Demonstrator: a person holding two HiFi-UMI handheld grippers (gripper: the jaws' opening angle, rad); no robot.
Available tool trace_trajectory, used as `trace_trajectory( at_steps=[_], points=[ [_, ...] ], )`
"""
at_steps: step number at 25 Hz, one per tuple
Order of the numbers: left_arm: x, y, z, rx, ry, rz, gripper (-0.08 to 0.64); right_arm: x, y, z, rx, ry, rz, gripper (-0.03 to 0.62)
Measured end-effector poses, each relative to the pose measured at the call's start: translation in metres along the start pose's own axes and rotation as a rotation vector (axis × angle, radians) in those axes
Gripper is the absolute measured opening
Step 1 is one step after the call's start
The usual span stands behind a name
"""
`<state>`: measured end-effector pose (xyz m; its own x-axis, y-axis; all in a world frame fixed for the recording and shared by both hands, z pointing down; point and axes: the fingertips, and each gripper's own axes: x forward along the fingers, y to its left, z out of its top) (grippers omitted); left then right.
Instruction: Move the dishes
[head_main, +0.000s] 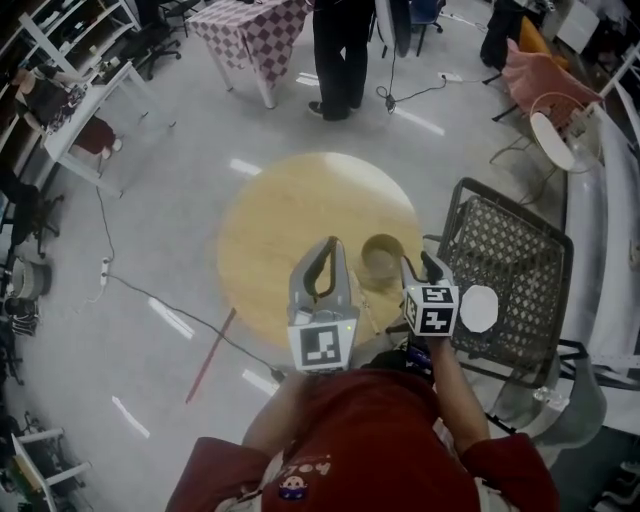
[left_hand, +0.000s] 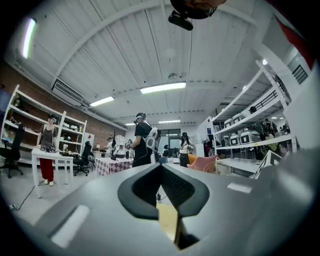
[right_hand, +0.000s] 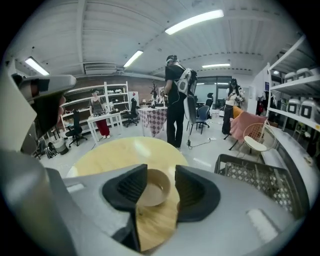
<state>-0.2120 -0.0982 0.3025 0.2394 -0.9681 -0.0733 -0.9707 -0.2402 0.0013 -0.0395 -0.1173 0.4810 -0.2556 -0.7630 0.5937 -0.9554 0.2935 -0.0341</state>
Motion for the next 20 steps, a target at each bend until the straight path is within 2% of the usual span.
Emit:
trace_trajectory(
  at_steps=[13,20],
  points=[
    [-0.012,0.018,0.014,0.005,-0.085,0.058,0.006,0.058,-0.012,-0.051,0.023,0.184,0.021,0.167],
    [-0.019,0.026,0.014,0.003,-0.090,0.085,0.006,0.082,-0.021,-0.076,0.144,0.268,0.013,0.167]
  ],
)
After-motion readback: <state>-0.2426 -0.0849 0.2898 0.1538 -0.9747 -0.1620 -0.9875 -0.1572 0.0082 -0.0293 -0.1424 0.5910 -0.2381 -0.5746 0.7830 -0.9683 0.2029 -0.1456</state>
